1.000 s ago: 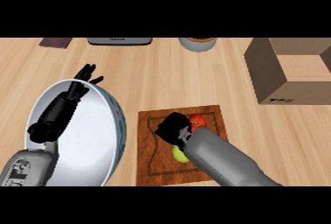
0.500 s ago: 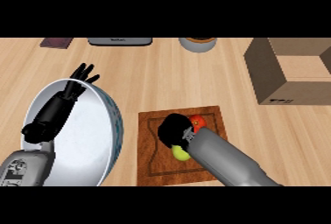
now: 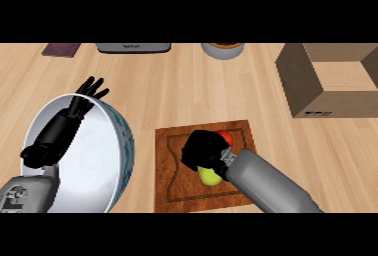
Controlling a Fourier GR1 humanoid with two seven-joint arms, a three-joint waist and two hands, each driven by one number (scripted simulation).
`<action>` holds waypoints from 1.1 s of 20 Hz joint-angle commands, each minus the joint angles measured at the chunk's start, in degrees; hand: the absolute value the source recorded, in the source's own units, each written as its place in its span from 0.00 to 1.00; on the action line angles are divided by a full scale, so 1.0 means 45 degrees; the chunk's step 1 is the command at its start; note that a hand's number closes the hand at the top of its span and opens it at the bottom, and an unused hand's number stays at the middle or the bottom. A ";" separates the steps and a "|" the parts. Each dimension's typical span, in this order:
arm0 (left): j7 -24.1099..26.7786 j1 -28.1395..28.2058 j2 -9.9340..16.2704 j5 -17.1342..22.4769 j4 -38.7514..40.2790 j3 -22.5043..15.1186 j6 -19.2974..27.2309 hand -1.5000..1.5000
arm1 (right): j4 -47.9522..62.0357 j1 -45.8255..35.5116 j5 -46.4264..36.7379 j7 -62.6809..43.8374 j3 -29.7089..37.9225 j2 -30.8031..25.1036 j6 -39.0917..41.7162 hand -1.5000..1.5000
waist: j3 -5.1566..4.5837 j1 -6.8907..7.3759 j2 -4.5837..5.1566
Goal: Pick the pear from the cutting board and place it in the cardboard box
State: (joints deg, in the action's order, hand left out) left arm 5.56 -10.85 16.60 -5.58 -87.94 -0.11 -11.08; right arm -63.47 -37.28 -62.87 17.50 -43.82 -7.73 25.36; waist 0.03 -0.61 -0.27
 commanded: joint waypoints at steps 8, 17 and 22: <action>-0.0210 0.0734 -0.0075 -0.0030 -0.0610 0.0219 0.0394 0.50 | -0.5030 0.3641 0.3753 0.7858 0.3677 -0.6396 -0.5027 1.00 | 0.0042 -0.0840 -0.0145; -0.0495 0.0240 -0.0206 -0.0189 -0.0540 -0.0084 0.0283 0.50 | -0.5430 0.5746 0.9659 0.8879 0.9091 -0.8779 -0.3497 1.00 | -0.0002 -0.0431 -0.0003; -0.0984 -0.0321 0.0046 0.0247 -0.0810 0.0075 -0.0212 0.50 | -0.3486 0.4499 1.1844 0.6720 1.1157 -0.9440 -0.1788 1.00 | -0.0007 0.0037 0.0047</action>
State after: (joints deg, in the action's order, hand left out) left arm 3.38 -10.24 16.76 -5.25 -90.21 0.58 -10.86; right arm -83.89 -14.64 -16.75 51.62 -0.79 -47.90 11.95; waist 0.00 -1.74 -0.22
